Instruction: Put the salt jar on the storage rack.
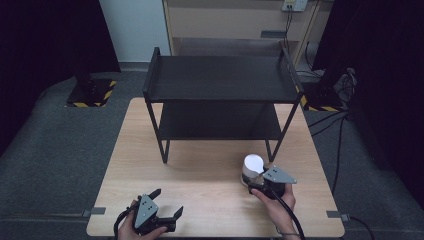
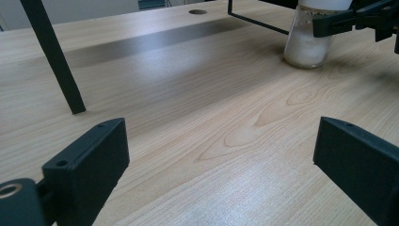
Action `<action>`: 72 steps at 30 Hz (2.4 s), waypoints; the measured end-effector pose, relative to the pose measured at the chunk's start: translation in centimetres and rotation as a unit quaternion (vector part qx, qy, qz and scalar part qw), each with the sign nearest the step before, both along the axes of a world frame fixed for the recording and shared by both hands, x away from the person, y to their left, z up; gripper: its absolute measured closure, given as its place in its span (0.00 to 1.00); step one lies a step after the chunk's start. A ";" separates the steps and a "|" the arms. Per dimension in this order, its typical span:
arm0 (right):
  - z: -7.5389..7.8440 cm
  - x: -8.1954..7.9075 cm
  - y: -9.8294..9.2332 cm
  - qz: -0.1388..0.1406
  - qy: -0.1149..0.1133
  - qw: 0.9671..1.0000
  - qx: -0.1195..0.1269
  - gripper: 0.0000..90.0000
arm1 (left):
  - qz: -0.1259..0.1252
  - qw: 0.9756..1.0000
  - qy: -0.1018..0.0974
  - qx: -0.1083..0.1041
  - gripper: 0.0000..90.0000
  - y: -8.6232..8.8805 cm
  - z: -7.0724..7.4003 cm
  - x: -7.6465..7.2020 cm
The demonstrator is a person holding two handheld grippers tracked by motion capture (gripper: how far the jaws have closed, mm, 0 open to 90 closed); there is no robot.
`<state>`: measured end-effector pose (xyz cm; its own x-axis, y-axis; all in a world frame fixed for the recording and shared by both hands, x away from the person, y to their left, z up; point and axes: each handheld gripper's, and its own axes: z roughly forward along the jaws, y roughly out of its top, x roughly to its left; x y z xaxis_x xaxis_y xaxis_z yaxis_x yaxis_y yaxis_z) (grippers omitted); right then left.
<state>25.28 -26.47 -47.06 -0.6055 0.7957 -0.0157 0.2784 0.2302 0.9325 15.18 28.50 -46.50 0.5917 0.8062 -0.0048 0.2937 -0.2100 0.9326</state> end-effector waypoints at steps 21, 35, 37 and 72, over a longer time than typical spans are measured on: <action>4.9 -0.3 1.1 0.034 0.007 0.999 -0.018 0.34 | 0.012 1.000 -0.008 0.001 0.03 0.0 0.1 -0.4; 12.3 2.4 5.3 0.051 -0.064 0.997 0.007 0.34 | 0.009 1.000 -0.012 0.001 0.03 0.0 0.2 -0.5; 12.8 3.3 6.3 0.051 -0.065 0.996 0.013 0.34 | 0.008 1.000 -0.013 0.000 0.03 0.1 0.2 -0.5; 11.5 7.3 8.3 -0.032 -0.061 0.995 0.078 0.17 | -0.007 1.000 -0.011 -0.002 0.03 -0.1 0.2 -0.4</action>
